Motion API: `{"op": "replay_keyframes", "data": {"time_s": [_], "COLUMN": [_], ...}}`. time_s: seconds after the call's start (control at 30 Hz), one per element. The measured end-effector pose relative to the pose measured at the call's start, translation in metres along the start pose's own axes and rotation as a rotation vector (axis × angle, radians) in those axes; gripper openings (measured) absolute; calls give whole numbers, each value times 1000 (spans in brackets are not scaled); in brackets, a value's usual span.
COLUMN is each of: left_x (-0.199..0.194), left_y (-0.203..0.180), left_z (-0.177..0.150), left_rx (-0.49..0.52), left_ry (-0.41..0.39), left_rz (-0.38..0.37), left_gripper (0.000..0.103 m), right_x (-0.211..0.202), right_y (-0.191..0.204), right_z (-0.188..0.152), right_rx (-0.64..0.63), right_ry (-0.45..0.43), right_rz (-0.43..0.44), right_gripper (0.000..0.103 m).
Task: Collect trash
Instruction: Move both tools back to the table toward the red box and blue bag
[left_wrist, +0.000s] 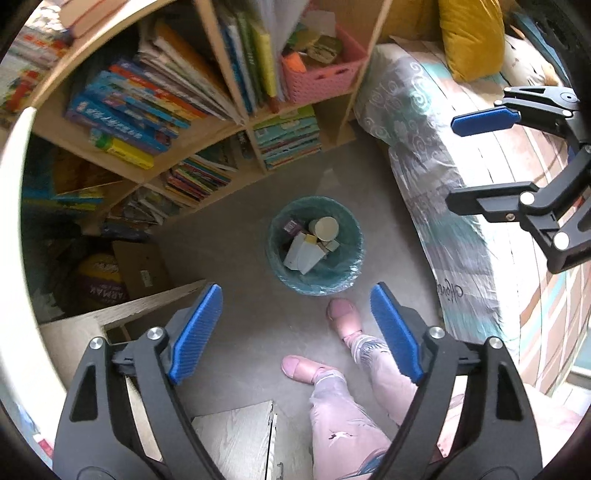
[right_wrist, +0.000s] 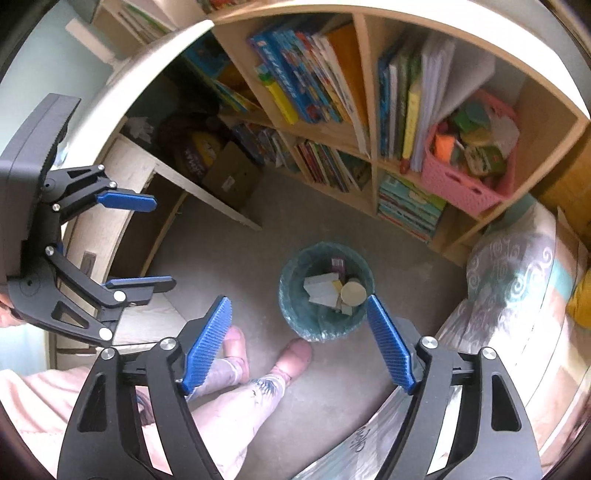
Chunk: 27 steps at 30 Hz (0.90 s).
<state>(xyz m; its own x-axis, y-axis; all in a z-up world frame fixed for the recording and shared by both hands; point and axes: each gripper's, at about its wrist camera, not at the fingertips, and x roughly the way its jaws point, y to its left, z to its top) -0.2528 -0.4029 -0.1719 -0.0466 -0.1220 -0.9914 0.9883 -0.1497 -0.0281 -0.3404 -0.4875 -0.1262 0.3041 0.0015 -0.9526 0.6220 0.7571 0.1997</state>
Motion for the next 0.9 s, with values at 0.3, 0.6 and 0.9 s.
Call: {"op": "replay_keyframes", "data": {"time_s": [0.3,0.6,0.9], "left_x": [-46,-90,-131], "left_y": [43,101,168], "left_z": [-28,-84,-150], "left_rx": [-123,-306,-434], "left_ry": [-72,-136,-186], "left_rz": [67,129,206], "left_gripper": [92,96,96], "right_x": [-17,-25,-22], "right_y": [39,116,215], "right_z": [38,85,134], "right_rx": [-145,-360,-532], "right_ry": [-32,-61,-86], "right_rz": [25,37,81], "right_gripper": [88,91,92]}}
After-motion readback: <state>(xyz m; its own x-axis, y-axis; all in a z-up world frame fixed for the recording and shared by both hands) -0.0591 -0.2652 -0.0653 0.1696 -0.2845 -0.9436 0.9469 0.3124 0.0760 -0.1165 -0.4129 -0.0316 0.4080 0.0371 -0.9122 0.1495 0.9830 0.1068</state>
